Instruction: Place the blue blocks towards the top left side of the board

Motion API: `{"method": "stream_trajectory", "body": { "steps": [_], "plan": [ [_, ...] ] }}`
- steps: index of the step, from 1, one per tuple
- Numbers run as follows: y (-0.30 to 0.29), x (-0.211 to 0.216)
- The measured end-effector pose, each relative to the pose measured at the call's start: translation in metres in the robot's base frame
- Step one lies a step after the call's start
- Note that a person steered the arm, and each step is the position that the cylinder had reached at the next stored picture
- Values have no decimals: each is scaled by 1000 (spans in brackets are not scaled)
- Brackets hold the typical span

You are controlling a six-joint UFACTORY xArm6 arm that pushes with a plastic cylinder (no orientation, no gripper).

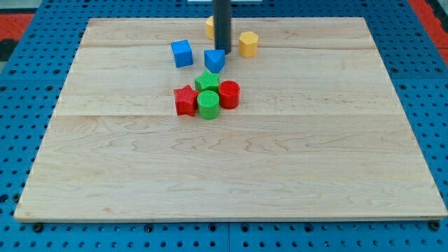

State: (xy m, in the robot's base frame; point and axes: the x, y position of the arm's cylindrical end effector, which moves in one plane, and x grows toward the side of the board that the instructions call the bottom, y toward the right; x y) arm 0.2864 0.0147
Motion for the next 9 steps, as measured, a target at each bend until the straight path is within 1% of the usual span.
{"method": "stream_trajectory", "body": {
  "steps": [1,2,3,4,5,6,7,8,9],
  "plan": [
    [42,28],
    [-25,32],
    [-102,7],
    [-168,4],
    [-150,-1],
    [-120,-19],
    [-40,25],
    [-84,52],
    [-172,36]
  ]
}}
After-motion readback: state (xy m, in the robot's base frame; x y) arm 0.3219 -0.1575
